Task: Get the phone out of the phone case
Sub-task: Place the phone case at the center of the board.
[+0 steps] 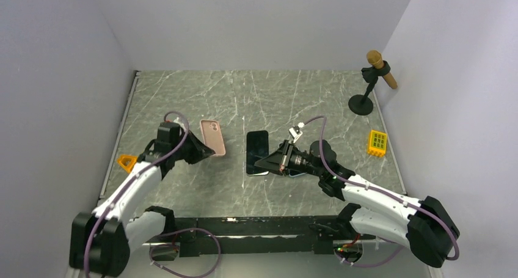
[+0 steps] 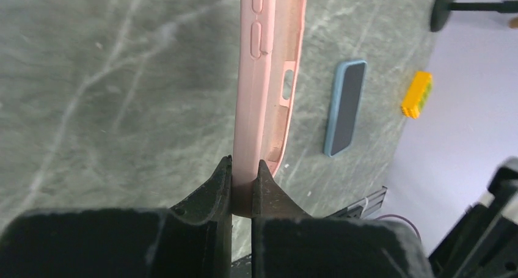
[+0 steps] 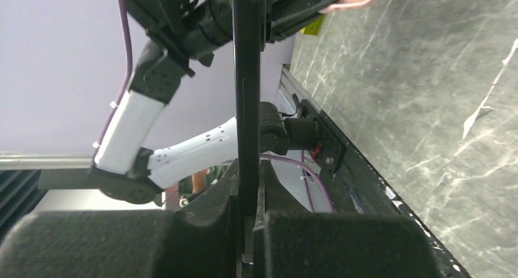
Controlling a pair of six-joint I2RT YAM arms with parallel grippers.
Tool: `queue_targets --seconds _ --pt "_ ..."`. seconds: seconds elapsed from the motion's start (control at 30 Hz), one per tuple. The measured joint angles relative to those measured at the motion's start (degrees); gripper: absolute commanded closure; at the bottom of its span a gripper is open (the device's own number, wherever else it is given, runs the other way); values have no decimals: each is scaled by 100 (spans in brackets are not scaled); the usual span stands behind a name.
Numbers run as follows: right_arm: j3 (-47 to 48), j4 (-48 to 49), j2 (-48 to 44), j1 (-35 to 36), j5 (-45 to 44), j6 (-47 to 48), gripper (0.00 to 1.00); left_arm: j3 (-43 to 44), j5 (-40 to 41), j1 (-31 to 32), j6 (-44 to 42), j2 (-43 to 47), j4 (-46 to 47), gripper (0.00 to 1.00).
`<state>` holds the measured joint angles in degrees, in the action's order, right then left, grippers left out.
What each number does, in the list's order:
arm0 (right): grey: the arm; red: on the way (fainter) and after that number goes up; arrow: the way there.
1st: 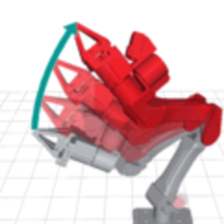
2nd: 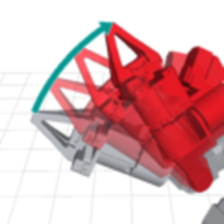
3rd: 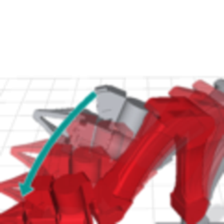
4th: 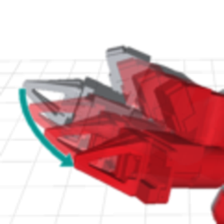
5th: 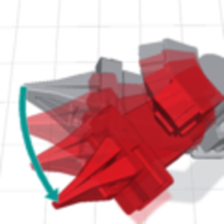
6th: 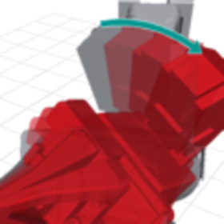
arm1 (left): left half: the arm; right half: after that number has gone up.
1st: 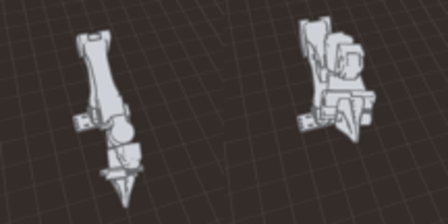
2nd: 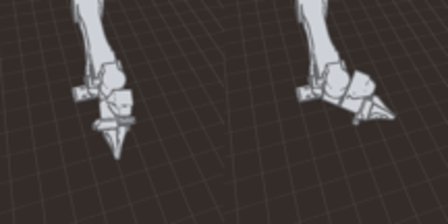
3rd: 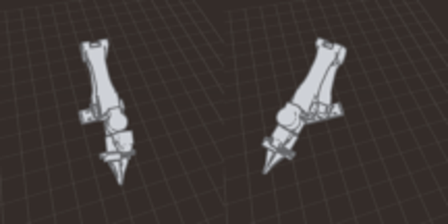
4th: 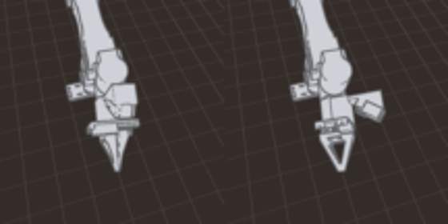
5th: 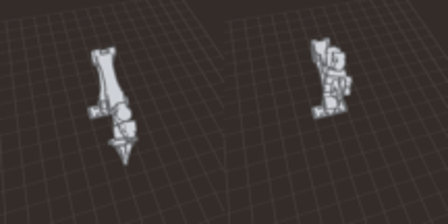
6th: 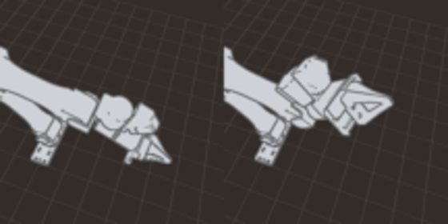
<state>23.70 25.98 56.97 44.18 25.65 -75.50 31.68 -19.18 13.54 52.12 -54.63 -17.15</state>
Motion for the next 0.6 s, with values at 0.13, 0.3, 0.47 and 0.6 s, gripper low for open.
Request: queue_targets --seconds 0.13,0.3,0.47,0.6 --pt "-44 -328 -264 -251 7 129 100 914 -197 -542 -623 -1325 -269 100" --pt "-133 -409 -391 -605 68 227 100 2973 -651 -1147 -1423 -3316 -481 100" --pt "-214 -509 -369 -789 195 254 100 5665 -815 -1604 -2319 -5482 -1252 35" --pt "-201 -662 -369 -815 205 372 100 7298 -426 -1805 -2900 -6719 -2111 3"
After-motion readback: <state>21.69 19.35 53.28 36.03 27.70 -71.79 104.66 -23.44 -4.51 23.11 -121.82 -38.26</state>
